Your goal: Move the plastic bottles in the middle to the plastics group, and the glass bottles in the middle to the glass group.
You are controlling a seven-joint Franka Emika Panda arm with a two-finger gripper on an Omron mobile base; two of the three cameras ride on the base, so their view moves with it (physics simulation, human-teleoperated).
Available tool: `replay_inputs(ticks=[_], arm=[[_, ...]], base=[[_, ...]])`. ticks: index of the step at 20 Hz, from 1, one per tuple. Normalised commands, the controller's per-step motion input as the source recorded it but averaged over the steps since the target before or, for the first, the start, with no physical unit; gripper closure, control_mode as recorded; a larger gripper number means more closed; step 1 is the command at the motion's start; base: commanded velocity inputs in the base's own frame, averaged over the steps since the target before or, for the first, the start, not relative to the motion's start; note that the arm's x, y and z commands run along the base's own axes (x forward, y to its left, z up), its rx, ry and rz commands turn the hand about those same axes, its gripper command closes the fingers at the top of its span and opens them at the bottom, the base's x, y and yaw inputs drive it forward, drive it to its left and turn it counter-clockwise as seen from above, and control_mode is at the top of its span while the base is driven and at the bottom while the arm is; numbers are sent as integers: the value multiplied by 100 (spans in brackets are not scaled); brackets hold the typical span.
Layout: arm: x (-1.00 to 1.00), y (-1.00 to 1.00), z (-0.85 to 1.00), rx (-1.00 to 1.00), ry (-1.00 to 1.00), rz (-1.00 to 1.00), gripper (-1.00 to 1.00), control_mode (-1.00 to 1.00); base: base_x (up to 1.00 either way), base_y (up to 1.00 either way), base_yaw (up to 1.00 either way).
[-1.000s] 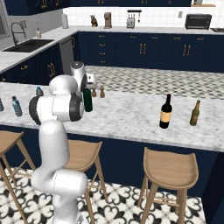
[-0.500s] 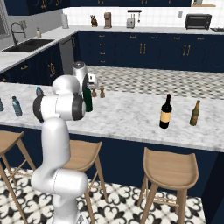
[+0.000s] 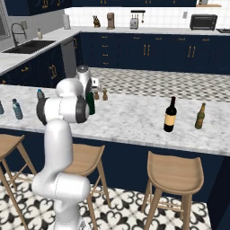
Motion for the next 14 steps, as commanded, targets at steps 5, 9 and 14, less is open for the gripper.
replay_inputs(ticks=[5,9,14], arm=[[22,0,-4,0,1,0,-100,-100],[24,0,0,0,5,0,-100,-100],[4,0,-4,0,4,0,-100,-100]], base=[[0,0,0],[0,0,0],[0,0,0]])
